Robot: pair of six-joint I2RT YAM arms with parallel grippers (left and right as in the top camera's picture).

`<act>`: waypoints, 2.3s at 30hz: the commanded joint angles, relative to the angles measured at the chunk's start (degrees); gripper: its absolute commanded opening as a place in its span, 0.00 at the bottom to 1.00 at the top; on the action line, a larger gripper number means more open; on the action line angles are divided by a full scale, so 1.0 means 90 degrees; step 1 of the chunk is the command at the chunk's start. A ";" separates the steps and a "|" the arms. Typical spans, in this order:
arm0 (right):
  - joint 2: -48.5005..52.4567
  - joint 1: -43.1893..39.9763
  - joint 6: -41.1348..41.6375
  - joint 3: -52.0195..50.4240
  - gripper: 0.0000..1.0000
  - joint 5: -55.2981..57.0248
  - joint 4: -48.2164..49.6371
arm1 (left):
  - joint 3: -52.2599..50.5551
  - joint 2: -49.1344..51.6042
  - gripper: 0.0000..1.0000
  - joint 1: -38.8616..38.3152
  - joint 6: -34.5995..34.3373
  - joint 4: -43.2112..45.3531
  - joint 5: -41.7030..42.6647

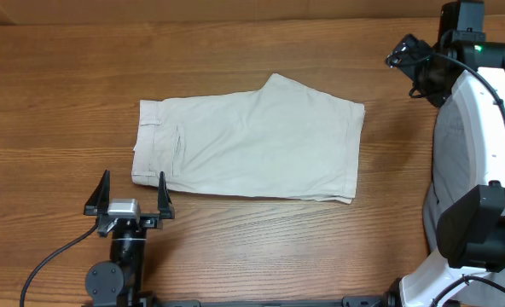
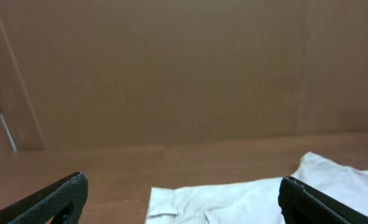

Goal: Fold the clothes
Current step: 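Drag the beige shorts leftward off the pile and lay them flat, then grasp the left edge of the beige shorts with the left gripper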

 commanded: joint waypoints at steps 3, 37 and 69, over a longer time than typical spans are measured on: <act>-0.0148 0.0019 0.0024 0.0095 1.00 -0.0005 0.0022 | 0.1190 0.0899 1.00 0.0063 0.0500 -0.0512 -0.0080; -0.0148 0.0019 0.0027 0.0095 1.00 -0.0005 0.0022 | 0.8964 1.1412 1.00 0.2514 0.1020 -0.6307 0.3196; -0.0148 0.0019 0.0027 0.0095 1.00 -0.0005 0.0022 | 0.8961 1.3913 0.14 0.1168 0.1132 -0.5824 0.3118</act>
